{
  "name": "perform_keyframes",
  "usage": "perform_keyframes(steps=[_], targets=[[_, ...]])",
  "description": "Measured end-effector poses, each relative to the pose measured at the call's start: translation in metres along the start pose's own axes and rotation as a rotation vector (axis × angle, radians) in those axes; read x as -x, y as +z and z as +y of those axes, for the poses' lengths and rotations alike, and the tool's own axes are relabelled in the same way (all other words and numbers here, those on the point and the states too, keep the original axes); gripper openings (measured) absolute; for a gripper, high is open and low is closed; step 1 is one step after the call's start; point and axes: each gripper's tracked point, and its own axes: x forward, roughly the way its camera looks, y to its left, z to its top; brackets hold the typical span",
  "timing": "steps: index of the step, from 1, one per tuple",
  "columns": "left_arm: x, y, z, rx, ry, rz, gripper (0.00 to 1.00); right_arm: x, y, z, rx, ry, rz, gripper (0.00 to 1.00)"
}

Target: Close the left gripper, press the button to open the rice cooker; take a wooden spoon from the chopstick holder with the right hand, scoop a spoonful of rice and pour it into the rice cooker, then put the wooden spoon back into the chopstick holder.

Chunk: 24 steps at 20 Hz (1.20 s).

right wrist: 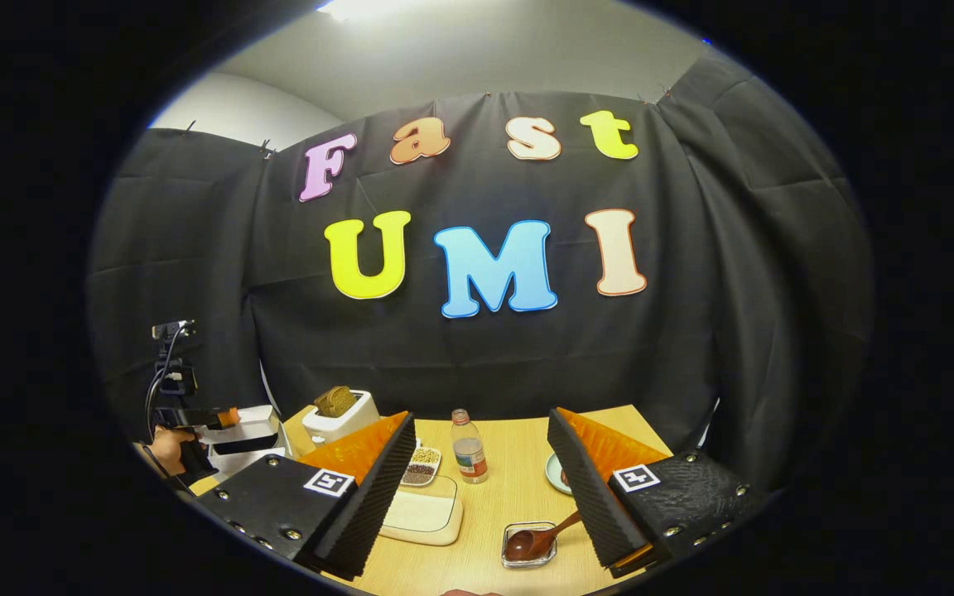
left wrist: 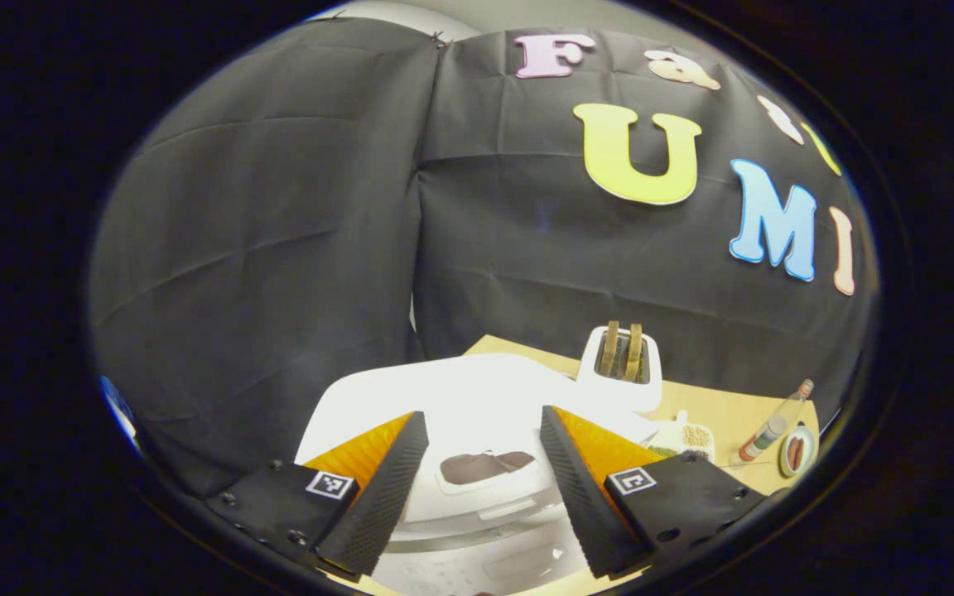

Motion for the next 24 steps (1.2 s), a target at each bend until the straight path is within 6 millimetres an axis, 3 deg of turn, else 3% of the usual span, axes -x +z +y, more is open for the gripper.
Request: perform_keyframes(steps=[7,12,13,16,18,20,23,24], targets=[[-0.007,-0.031,-0.002,-0.068,-0.044,0.069,0.93,0.006,-0.004,0.005,0.011,-0.023,0.003,0.98],[-0.009,-0.036,-0.003,-0.091,-0.060,0.078,0.96,0.009,-0.009,0.012,0.023,-0.036,0.014,0.98],[-0.009,-0.037,-0.003,-0.094,-0.064,0.082,0.93,0.008,-0.011,0.014,0.023,-0.037,0.017,0.98],[-0.011,-0.039,-0.003,-0.101,-0.071,0.076,1.00,0.009,-0.010,0.020,0.027,-0.040,0.020,0.98],[-0.010,-0.040,-0.003,-0.103,-0.077,0.081,0.96,0.008,-0.010,0.025,0.033,-0.040,0.019,0.98],[-0.009,-0.054,-0.003,-0.108,-0.086,0.128,0.96,0.008,-0.010,0.031,0.035,-0.039,0.018,0.98],[-0.012,-0.051,-0.004,-0.112,-0.097,0.123,0.98,0.010,-0.012,0.045,0.032,-0.036,0.021,0.98],[-0.011,-0.051,-0.003,-0.109,-0.102,0.126,0.94,0.011,-0.012,0.049,0.034,-0.033,0.021,0.98]])
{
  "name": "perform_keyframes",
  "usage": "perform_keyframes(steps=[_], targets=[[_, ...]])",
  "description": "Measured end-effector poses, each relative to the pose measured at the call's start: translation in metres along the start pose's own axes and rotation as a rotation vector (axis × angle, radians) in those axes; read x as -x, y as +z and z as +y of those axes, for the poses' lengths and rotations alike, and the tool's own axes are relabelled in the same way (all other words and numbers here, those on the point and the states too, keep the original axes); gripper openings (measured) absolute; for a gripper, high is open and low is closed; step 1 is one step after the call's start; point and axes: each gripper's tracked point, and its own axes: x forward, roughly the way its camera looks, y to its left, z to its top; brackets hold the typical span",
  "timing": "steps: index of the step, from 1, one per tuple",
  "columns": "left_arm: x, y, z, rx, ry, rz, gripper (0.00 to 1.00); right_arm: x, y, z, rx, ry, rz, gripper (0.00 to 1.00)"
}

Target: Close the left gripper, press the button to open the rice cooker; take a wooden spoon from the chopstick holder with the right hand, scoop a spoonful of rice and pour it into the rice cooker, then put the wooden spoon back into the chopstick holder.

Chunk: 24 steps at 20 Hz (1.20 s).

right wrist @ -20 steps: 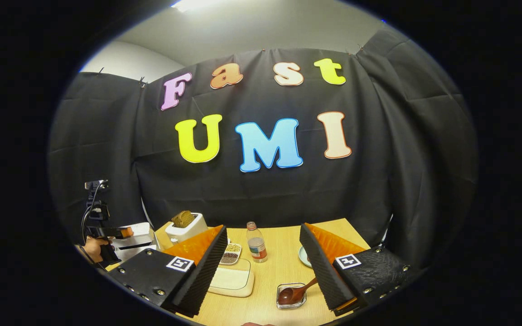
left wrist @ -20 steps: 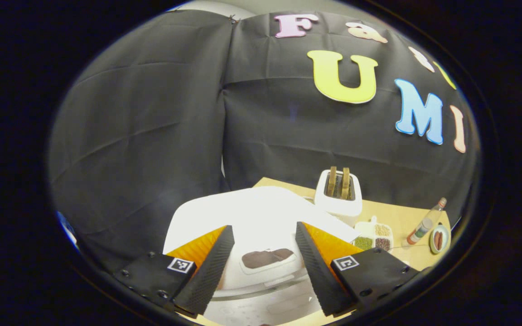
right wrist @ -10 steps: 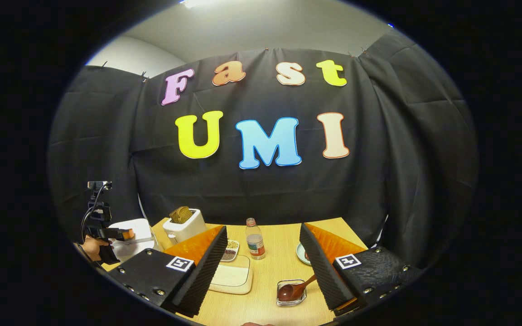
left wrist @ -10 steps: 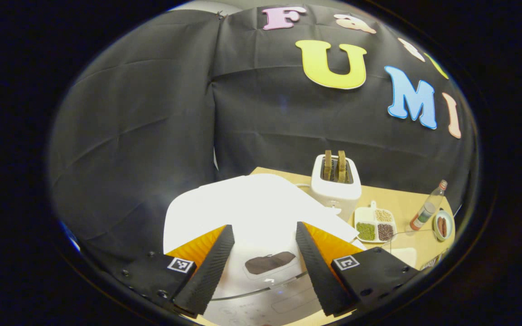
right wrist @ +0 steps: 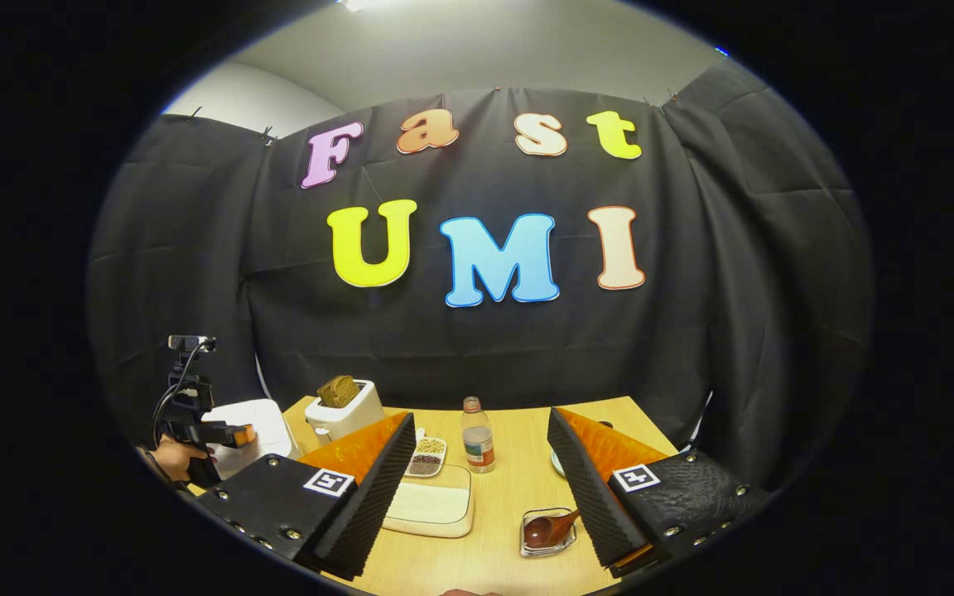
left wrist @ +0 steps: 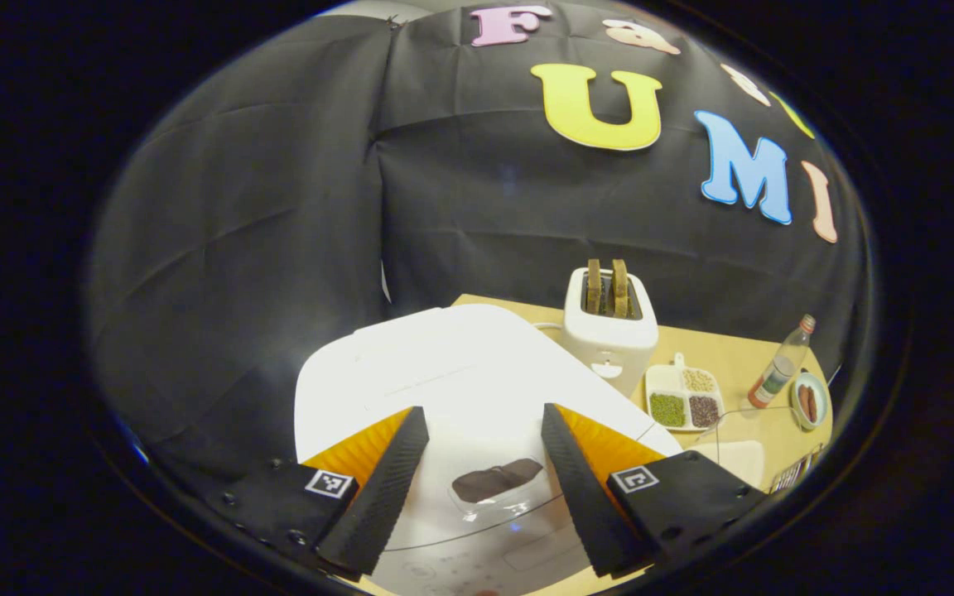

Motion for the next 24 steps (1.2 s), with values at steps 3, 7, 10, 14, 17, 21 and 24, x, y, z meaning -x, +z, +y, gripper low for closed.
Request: perform_keyframes(steps=[3,7,10,14,17,21,24], targets=[[0.000,0.005,-0.001,-0.026,-0.038,-0.026,0.94,0.006,-0.001,0.013,0.011,0.000,-0.001,0.98],[0.020,0.038,0.002,-0.027,-0.088,-0.121,0.97,0.017,0.010,0.020,0.024,-0.020,-0.026,0.98],[0.077,0.086,-0.020,-0.041,-0.163,-0.247,0.96,0.020,0.029,0.027,0.023,-0.040,-0.077,0.98],[0.181,0.136,-0.065,-0.005,-0.273,-0.421,0.97,0.024,0.053,0.035,0.018,-0.038,-0.126,0.98],[0.262,0.157,-0.095,0.016,-0.326,-0.527,0.96,0.029,0.067,0.036,0.007,-0.030,-0.146,0.98],[0.331,0.158,-0.129,0.024,-0.364,-0.617,0.95,0.033,0.077,0.034,-0.004,-0.018,-0.160,0.98],[0.338,0.146,-0.147,0.002,-0.374,-0.618,0.95,0.036,0.077,0.030,0.000,-0.011,-0.162,0.98]])
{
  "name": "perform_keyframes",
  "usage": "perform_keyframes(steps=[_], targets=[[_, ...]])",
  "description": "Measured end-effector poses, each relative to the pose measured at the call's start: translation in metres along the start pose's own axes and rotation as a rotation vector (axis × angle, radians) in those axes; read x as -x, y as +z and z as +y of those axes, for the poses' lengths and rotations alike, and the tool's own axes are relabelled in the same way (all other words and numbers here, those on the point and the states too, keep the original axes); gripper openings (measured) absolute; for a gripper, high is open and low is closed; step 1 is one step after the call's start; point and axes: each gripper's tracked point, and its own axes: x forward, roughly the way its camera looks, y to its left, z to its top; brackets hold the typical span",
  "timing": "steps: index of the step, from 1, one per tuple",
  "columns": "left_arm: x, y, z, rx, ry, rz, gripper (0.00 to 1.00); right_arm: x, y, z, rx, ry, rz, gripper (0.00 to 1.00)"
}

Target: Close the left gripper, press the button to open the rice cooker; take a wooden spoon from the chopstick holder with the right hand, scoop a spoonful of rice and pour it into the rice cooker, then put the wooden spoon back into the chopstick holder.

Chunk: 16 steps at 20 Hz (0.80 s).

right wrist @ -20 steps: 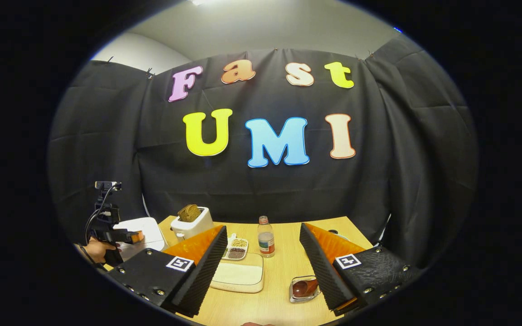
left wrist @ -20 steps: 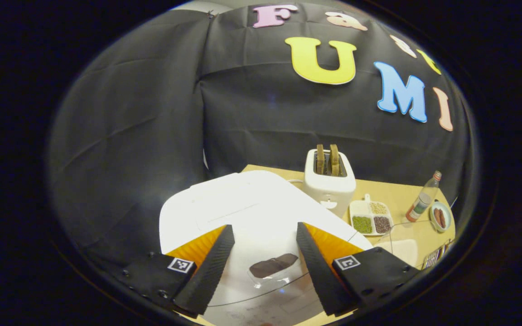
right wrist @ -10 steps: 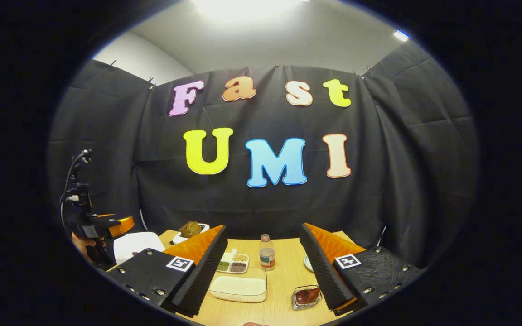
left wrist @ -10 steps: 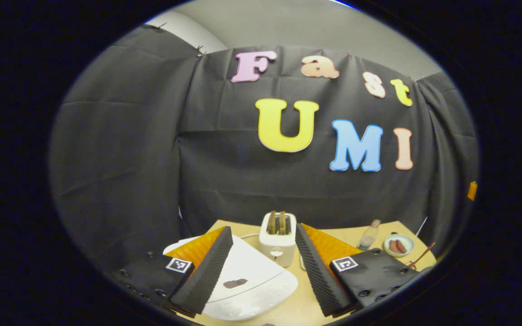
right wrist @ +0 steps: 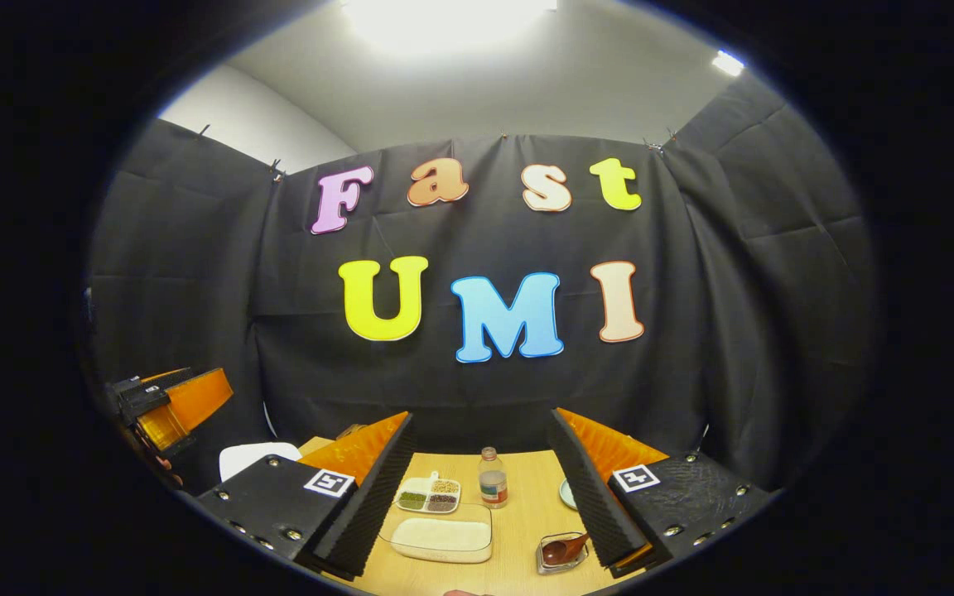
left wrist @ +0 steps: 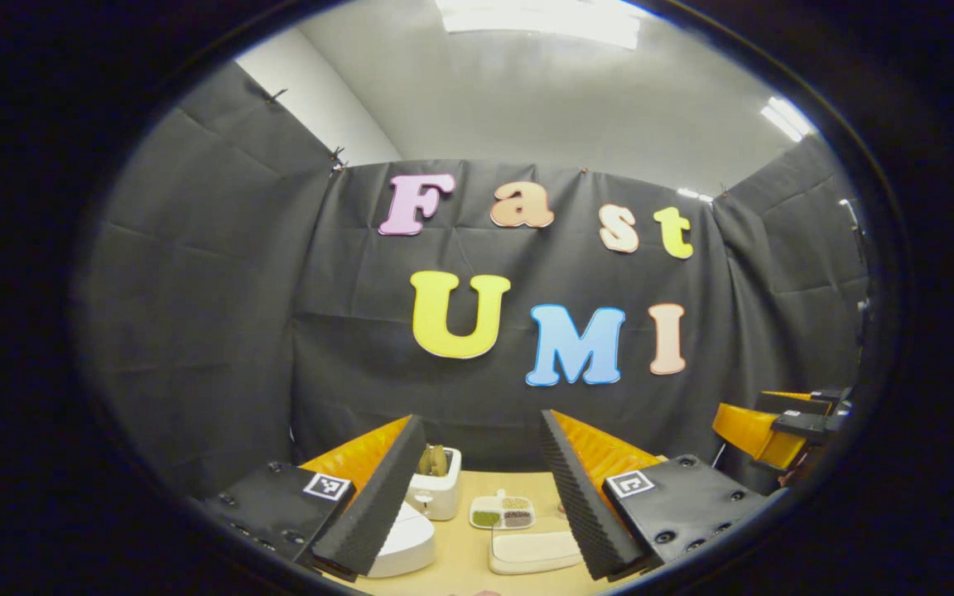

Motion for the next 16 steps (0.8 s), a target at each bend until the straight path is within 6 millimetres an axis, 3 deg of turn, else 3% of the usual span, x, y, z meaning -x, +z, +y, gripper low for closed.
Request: perform_keyframes(steps=[3,16], targets=[[-0.002,-0.011,-0.009,0.001,-0.015,0.027,0.97,0.000,0.001,-0.005,-0.011,-0.006,0.004,0.98],[-0.019,-0.023,-0.026,0.001,-0.031,0.046,0.96,-0.006,-0.003,-0.020,0.026,-0.021,-0.006,0.98]])
